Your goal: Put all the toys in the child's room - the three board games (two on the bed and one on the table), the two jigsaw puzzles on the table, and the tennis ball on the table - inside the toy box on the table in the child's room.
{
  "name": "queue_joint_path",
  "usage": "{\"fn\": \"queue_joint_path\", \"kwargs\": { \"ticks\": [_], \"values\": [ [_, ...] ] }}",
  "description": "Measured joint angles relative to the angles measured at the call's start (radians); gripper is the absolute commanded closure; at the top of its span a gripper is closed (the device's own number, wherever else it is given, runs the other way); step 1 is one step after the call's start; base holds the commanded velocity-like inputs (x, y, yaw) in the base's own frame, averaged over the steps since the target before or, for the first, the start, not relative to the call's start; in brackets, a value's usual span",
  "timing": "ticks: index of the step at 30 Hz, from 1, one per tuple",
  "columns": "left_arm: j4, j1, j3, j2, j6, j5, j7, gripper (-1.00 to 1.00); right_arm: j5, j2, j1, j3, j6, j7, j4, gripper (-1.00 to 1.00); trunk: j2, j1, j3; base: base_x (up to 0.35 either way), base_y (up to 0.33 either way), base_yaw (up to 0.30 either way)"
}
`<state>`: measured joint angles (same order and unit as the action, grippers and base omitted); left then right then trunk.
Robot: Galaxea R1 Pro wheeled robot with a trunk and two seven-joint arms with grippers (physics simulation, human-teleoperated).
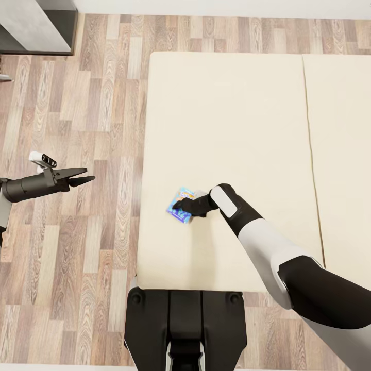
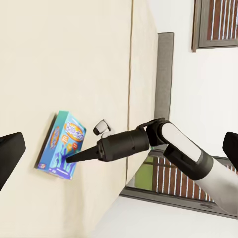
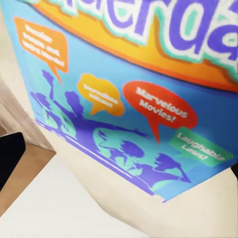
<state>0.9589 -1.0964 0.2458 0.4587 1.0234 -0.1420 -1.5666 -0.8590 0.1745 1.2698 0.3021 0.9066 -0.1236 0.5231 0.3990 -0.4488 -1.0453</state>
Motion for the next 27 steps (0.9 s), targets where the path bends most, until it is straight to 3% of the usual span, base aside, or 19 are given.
{"fn": "queue_joint_path", "kwargs": {
  "ticks": [5,15,27],
  "values": [
    [0.000,0.000,0.000,0.000,0.000,0.000,0.000,-1.00,-0.011,0.000,0.000,0.000,-0.057,0.009,-0.001,-1.00,0.000,0.000,0.008,0.000,0.000,0.000],
    [0.000,0.000,0.000,0.001,0.000,0.000,0.000,-1.00,0.001,0.000,0.000,0.001,-0.064,0.008,-0.001,-1.00,0.000,-0.001,0.023,0.000,0.000,0.000],
    [0.000,0.000,0.000,0.001,0.000,0.001,0.000,-1.00,0.004,0.000,0.000,0.001,-0.071,0.007,-0.001,-1.00,-0.001,-0.001,0.025,0.000,0.000,0.000]
  ]
}}
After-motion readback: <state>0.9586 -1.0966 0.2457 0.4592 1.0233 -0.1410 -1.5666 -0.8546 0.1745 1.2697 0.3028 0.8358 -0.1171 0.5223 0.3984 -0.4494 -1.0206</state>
